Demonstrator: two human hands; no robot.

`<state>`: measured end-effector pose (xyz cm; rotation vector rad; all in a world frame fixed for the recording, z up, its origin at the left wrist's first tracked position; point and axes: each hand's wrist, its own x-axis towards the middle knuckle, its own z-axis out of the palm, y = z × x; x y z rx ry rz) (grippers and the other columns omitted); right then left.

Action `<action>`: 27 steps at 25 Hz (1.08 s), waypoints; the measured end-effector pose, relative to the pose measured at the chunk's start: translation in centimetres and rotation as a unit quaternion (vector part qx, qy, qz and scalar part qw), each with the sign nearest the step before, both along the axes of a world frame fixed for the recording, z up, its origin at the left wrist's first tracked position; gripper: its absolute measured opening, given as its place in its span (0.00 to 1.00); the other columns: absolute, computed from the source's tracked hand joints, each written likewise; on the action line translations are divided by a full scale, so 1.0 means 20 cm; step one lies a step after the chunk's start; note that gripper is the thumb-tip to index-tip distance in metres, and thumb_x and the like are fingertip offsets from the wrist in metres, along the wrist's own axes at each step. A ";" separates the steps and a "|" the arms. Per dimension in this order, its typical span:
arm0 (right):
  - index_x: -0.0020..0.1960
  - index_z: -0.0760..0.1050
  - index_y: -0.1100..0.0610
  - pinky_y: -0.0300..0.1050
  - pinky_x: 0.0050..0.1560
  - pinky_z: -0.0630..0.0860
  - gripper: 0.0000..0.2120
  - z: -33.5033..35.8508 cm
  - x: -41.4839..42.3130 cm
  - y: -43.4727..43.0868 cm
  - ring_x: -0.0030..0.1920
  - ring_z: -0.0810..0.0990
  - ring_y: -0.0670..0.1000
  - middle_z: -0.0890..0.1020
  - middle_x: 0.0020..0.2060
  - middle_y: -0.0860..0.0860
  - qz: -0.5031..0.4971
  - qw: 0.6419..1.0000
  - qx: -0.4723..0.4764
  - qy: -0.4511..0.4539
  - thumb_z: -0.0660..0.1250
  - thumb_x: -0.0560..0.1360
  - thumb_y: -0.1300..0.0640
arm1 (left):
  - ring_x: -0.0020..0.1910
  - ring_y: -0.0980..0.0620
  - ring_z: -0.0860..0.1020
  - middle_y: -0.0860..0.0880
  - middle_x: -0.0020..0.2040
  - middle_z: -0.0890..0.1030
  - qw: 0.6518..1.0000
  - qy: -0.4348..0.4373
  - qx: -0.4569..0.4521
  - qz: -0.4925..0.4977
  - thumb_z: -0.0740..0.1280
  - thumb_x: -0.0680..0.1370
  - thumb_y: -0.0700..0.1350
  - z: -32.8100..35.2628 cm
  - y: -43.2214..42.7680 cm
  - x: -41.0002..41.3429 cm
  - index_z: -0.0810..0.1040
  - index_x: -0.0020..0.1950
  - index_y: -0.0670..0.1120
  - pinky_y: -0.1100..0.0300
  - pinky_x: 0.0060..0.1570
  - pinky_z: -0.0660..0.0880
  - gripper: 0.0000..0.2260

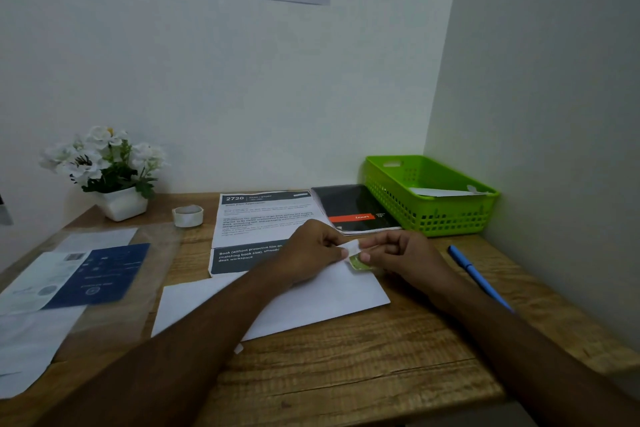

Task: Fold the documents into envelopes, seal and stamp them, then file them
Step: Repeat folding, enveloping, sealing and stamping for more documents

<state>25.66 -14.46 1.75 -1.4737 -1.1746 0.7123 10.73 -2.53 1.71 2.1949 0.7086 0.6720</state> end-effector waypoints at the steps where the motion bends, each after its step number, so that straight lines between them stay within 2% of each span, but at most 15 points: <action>1: 0.47 0.83 0.60 0.31 0.30 0.73 0.07 0.00 0.00 0.00 0.31 0.81 0.41 0.85 0.31 0.49 -0.009 1.000 0.003 -0.001 0.75 0.69 0.64 | 0.36 0.58 0.76 0.47 0.42 0.84 1.000 -0.005 0.008 0.002 0.70 0.74 0.39 0.00 0.00 0.00 0.84 0.51 0.43 0.66 0.37 0.71 0.07; 4: 0.41 0.84 0.59 0.31 0.27 0.72 0.03 -0.01 -0.02 0.01 0.27 0.79 0.39 0.85 0.29 0.49 -0.041 0.999 0.013 -0.001 0.76 0.68 0.62 | 0.39 0.54 0.77 0.43 0.45 0.84 1.000 -0.011 0.029 0.003 0.69 0.74 0.37 0.01 -0.01 0.00 0.84 0.51 0.42 0.61 0.41 0.72 0.07; 9: 0.38 0.83 0.57 0.28 0.23 0.67 0.03 -0.01 -0.04 0.03 0.22 0.74 0.37 0.81 0.23 0.45 -0.069 0.997 0.017 -0.007 0.77 0.68 0.61 | 0.39 0.55 0.77 0.43 0.44 0.85 0.999 -0.036 0.038 0.000 0.70 0.75 0.41 0.01 -0.02 0.00 0.85 0.50 0.43 0.60 0.40 0.73 0.07; 11: 0.37 0.83 0.57 0.29 0.24 0.69 0.03 -0.01 -0.04 0.04 0.24 0.76 0.37 0.82 0.24 0.46 -0.070 0.997 0.019 -0.008 0.77 0.67 0.62 | 0.39 0.55 0.77 0.44 0.44 0.85 0.998 -0.035 0.046 -0.003 0.70 0.75 0.43 0.00 -0.02 0.00 0.85 0.50 0.43 0.62 0.39 0.72 0.07; 14: 0.37 0.84 0.56 0.30 0.26 0.71 0.04 -0.02 -0.04 0.04 0.26 0.79 0.39 0.84 0.27 0.48 -0.078 0.997 0.018 -0.020 0.78 0.66 0.61 | 0.40 0.54 0.78 0.44 0.44 0.85 0.998 -0.028 0.048 -0.006 0.69 0.76 0.41 0.00 -0.02 0.00 0.84 0.51 0.43 0.58 0.42 0.74 0.07; 20: 0.35 0.84 0.53 0.32 0.28 0.73 0.05 -0.03 -0.04 0.07 0.29 0.81 0.42 0.85 0.30 0.50 -0.091 0.995 0.023 -0.032 0.78 0.67 0.60 | 0.42 0.51 0.81 0.44 0.45 0.85 0.999 -0.016 0.048 -0.004 0.66 0.74 0.34 0.01 -0.03 -0.01 0.84 0.50 0.43 0.57 0.44 0.76 0.10; 21: 0.34 0.84 0.53 0.32 0.28 0.74 0.05 -0.03 -0.04 0.07 0.29 0.81 0.42 0.85 0.30 0.50 -0.093 0.995 0.025 -0.032 0.78 0.67 0.60 | 0.40 0.54 0.80 0.44 0.44 0.85 0.999 -0.018 0.040 -0.001 0.65 0.74 0.33 0.01 -0.03 -0.01 0.85 0.50 0.43 0.59 0.42 0.75 0.11; 23: 0.32 0.83 0.52 0.32 0.28 0.73 0.07 -0.03 -0.04 0.07 0.29 0.81 0.41 0.85 0.29 0.50 -0.097 0.994 0.029 -0.032 0.78 0.66 0.60 | 0.30 0.64 0.75 0.44 0.41 0.85 0.999 -0.024 0.027 0.000 0.63 0.73 0.33 0.01 -0.04 -0.01 0.85 0.49 0.44 0.68 0.33 0.71 0.13; 25: 0.31 0.83 0.51 0.32 0.28 0.73 0.08 -0.04 -0.04 0.08 0.29 0.81 0.41 0.85 0.29 0.49 -0.099 0.994 0.036 -0.033 0.78 0.66 0.60 | 0.23 0.65 0.70 0.45 0.35 0.83 0.999 -0.032 0.022 0.000 0.63 0.73 0.34 0.02 -0.05 -0.01 0.85 0.48 0.43 0.71 0.26 0.65 0.12; 27: 0.31 0.83 0.51 0.32 0.27 0.73 0.08 -0.05 -0.04 0.08 0.29 0.81 0.41 0.85 0.29 0.49 -0.100 0.994 0.040 -0.032 0.78 0.67 0.60 | 0.25 0.64 0.70 0.44 0.35 0.83 0.999 -0.034 0.026 0.002 0.64 0.73 0.35 0.02 -0.05 0.00 0.85 0.46 0.42 0.68 0.28 0.66 0.10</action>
